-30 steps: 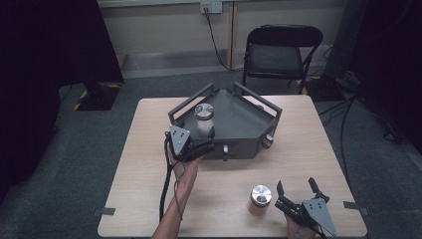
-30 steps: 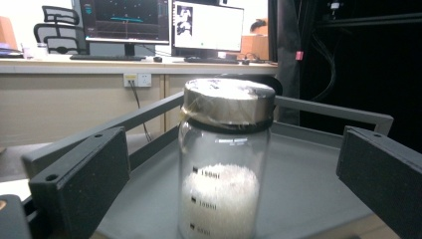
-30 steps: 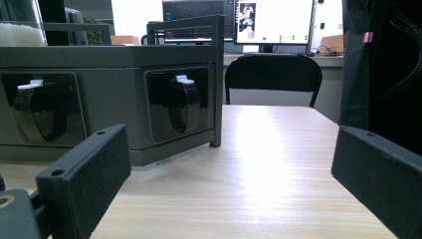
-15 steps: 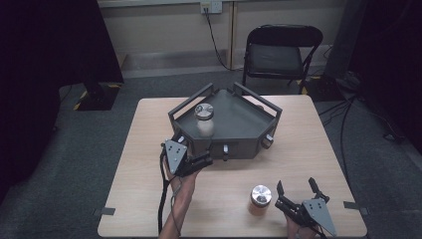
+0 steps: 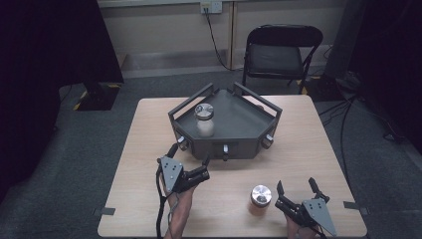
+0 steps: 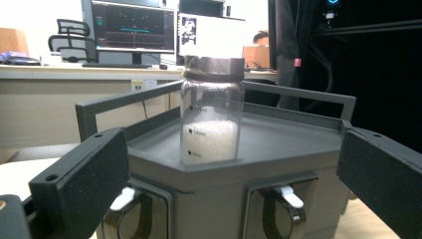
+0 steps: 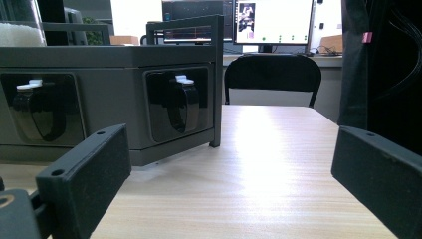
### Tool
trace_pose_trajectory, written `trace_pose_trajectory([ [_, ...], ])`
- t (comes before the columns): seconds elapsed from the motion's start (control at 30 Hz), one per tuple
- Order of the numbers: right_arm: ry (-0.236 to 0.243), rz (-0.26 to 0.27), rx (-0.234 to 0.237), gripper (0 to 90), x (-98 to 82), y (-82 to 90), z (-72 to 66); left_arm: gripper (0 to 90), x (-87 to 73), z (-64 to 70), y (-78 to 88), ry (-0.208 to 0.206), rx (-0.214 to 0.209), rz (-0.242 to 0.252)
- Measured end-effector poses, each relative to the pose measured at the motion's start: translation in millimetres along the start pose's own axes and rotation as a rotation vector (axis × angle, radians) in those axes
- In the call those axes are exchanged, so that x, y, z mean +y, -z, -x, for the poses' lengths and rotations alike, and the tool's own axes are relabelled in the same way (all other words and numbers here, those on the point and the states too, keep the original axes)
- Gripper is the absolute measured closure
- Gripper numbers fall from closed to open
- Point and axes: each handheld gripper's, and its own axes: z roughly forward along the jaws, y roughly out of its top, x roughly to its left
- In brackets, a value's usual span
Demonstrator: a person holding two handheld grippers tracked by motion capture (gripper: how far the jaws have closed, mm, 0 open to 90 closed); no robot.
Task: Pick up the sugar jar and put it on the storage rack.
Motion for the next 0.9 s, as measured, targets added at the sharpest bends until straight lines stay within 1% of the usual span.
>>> trace_pose_trajectory([
  [0.17,0.000,0.000,0.000,1.3,0.0,0.0,0.0,0.1,-7.1,3.5,9.9,-0.015,0.017,0.016],
  [0.3,0.000,0.000,0.000,1.2,0.0,0.0,0.0,0.4,-18.2,6.8,16.8,-0.023,0.024,0.020],
  [0.33,0.000,0.000,0.000,1.2,0.0,0.0,0.0,0.4,-20.1,6.8,17.3,-0.026,0.024,0.010],
  [0.43,0.000,0.000,0.000,1.2,0.0,0.0,0.0,0.4,-28.4,8.2,19.3,-0.025,0.044,-0.007],
  [0.5,0.000,0.000,-0.001,1.2,0.0,0.0,-0.1,0.4,-35.1,9.8,21.1,-0.034,0.061,-0.011],
  [0.57,0.000,0.000,-0.001,1.2,0.0,0.1,-0.2,0.4,-41.9,10.0,22.7,-0.042,0.068,-0.018],
  [0.67,0.000,0.000,0.000,1.2,0.0,0.1,-0.1,0.4,-52.9,10.1,27.0,-0.038,0.078,-0.026],
  [0.7,0.000,0.000,0.000,1.2,0.0,0.2,-0.1,0.4,-55.2,10.1,27.9,-0.034,0.084,-0.036],
  [0.77,0.000,0.000,0.000,1.2,0.0,0.1,-0.1,0.4,-60.2,8.3,29.5,-0.012,0.082,-0.043],
  [0.83,0.000,0.000,0.000,1.2,0.0,0.1,-0.1,0.4,-62.2,8.3,30.4,-0.017,0.091,-0.043],
  [0.9,0.000,0.000,0.000,1.2,0.0,0.1,-0.1,0.4,-64.0,6.7,30.2,-0.018,0.090,-0.042],
])
